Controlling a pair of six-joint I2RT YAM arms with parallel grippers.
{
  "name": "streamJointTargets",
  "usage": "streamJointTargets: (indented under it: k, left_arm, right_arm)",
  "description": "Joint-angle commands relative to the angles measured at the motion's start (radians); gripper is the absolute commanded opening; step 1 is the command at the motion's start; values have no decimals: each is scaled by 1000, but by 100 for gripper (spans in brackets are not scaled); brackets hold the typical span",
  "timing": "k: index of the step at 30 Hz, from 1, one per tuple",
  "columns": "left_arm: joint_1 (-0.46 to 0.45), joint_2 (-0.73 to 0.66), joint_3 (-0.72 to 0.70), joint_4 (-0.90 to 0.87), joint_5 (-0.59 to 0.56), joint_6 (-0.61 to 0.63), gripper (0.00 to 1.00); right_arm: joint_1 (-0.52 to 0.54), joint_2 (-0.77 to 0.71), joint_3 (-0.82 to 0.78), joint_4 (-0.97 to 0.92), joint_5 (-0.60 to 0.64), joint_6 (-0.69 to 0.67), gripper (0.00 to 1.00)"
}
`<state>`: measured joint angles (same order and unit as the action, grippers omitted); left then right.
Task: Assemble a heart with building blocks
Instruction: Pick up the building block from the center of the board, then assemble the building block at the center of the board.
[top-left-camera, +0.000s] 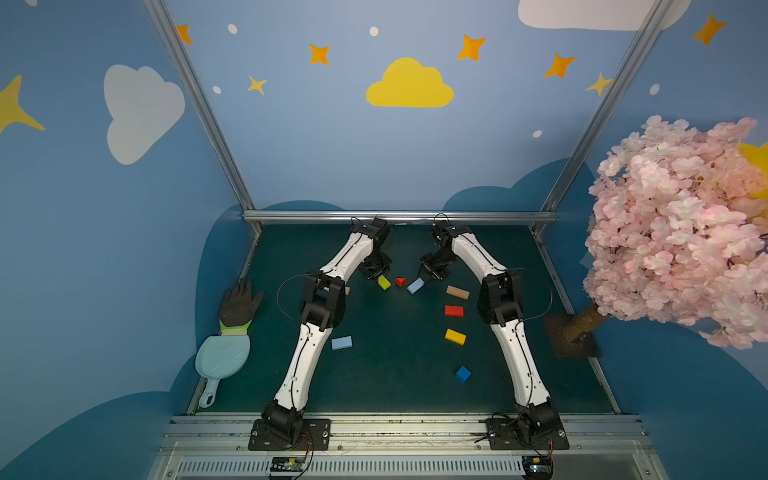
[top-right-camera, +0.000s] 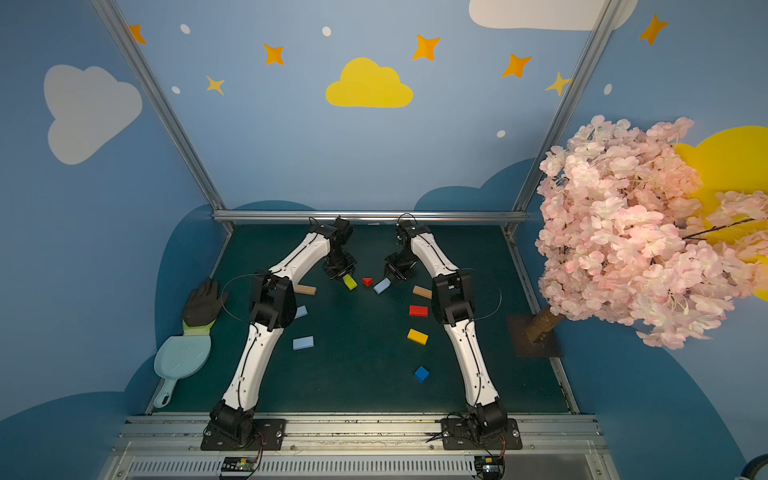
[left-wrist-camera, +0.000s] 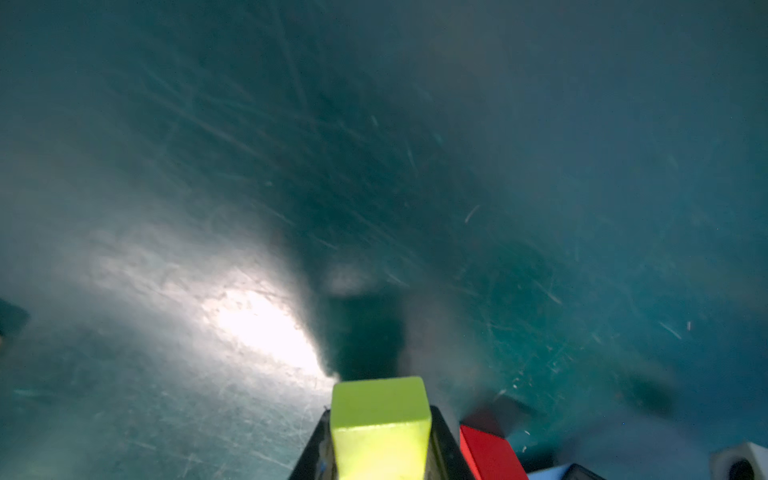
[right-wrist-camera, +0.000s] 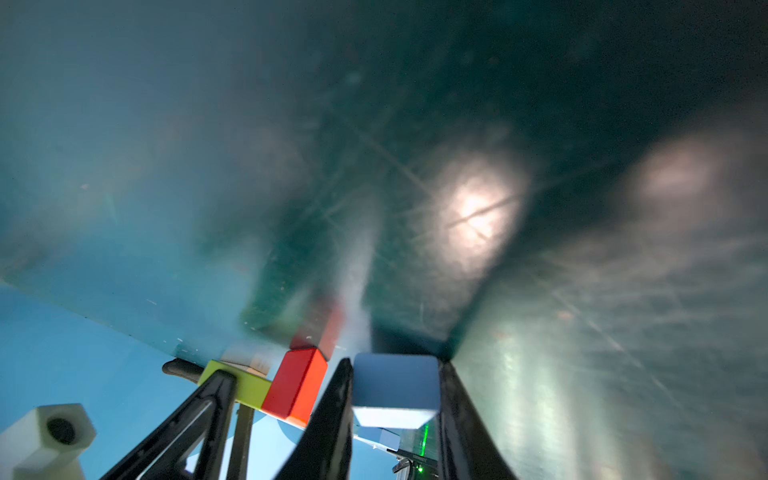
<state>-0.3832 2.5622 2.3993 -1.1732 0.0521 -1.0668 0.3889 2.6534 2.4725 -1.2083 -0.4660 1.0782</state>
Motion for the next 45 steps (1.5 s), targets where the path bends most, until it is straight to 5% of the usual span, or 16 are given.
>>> streamJointTargets:
  k: [1,19,40,45]
  left_arm:
    - [-4,36,21,-27,16,-13,17]
    - [-25,66,36,-39,25,-56,16]
    - [-35,97,63,-45,35,-81,16]
    - [-33,100,63,-46,35,-80,16]
  right_arm:
    - [5,40,23,-12,-8,19,0]
    - [11,60,29,2,-28,36,0]
    - [18,72,22,-5,-43,32,45]
    - [19,70,12,-6,-44,37,37]
